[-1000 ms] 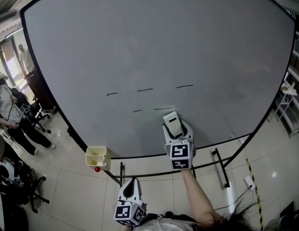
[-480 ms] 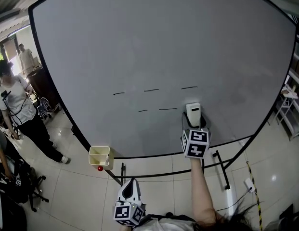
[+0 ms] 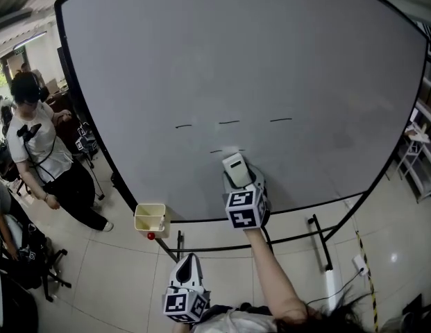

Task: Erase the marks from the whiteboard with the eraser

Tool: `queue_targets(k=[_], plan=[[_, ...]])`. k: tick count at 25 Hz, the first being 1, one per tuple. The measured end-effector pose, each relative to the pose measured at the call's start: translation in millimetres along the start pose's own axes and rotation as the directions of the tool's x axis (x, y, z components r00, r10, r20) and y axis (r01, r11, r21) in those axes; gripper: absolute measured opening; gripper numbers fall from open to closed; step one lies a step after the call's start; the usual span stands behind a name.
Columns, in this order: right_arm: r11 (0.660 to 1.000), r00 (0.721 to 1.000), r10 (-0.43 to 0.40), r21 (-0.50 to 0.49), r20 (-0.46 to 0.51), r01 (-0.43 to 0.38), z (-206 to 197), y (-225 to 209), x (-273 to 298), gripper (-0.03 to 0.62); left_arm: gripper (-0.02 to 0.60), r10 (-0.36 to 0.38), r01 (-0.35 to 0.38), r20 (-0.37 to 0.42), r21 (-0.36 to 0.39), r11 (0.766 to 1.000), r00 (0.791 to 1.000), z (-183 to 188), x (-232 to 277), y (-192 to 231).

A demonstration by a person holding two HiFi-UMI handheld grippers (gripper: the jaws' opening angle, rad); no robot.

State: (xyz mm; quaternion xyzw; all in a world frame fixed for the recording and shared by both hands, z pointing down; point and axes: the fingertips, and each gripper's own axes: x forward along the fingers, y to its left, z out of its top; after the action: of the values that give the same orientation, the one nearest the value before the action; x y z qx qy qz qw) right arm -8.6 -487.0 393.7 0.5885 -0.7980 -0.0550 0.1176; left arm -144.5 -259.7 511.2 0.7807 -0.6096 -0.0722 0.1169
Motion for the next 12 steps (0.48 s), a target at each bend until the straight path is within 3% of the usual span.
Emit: queue_targets(k=[4,12], plan=[[0.994,0.999,0.021,0.103,0.028,-0.024,-9,-5,-29,0.273,-0.008,0.010,-0.010,-0.005,-0.011,1.000,1.000,-1,-13,13],[0.977,0.999,0.037,0.209,-0.033,-0.029,-92,-3,-130,0.276,-0.008,-0.055,0.054,-0.038,-0.005,0.999,0.998,-15,-28,0]])
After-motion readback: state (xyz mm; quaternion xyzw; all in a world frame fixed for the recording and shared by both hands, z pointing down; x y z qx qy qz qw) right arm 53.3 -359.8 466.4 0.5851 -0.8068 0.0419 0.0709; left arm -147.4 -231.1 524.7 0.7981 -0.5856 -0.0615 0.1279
